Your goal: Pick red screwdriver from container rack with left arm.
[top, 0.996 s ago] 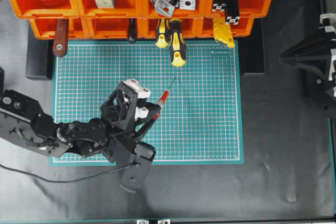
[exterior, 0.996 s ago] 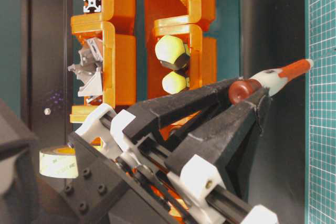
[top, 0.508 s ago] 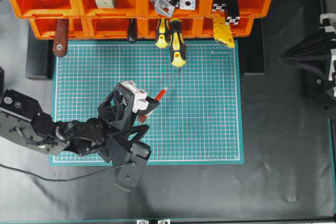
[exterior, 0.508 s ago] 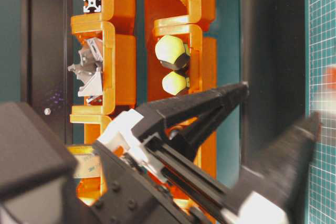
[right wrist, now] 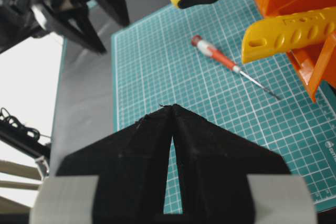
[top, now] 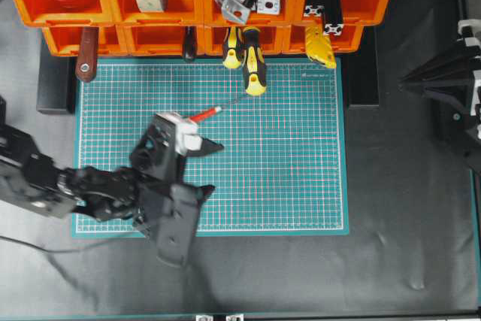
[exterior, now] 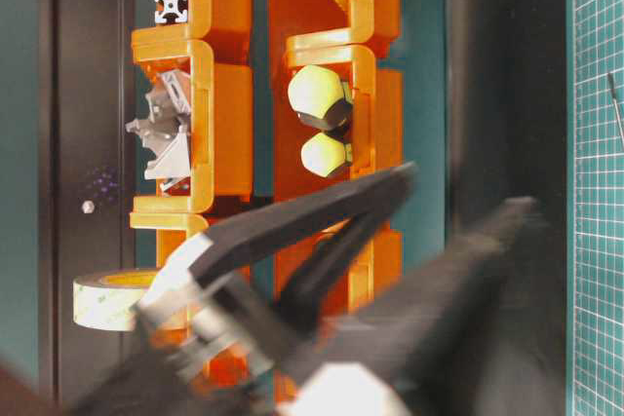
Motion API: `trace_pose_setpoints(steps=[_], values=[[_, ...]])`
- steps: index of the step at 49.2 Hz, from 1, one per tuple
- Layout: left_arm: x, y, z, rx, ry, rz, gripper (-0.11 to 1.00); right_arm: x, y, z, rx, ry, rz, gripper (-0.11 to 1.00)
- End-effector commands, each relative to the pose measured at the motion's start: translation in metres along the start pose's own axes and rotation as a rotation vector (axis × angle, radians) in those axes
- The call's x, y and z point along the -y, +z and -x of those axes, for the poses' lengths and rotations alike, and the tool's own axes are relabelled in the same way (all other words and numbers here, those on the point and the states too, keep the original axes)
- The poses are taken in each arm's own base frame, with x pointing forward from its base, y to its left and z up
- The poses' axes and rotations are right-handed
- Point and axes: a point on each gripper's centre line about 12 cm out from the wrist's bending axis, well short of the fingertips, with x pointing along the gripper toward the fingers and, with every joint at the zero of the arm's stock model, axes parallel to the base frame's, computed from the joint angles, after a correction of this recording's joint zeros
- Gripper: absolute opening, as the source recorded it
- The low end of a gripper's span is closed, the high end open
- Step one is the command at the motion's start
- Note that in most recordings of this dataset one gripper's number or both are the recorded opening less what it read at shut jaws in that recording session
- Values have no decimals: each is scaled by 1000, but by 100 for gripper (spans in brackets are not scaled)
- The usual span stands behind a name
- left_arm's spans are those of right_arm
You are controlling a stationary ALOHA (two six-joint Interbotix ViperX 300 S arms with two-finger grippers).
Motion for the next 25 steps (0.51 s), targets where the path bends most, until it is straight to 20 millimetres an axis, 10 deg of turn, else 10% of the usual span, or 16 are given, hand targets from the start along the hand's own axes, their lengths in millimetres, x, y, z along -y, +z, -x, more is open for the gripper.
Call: trace_pose_setpoints(steps=[1,25], values=[[-19,13,31,71,21,99,81,-6,11,2,20,12,4,0],[-66,-22,150,347,-65,524,81,-6,12,2,29,14,17,0]])
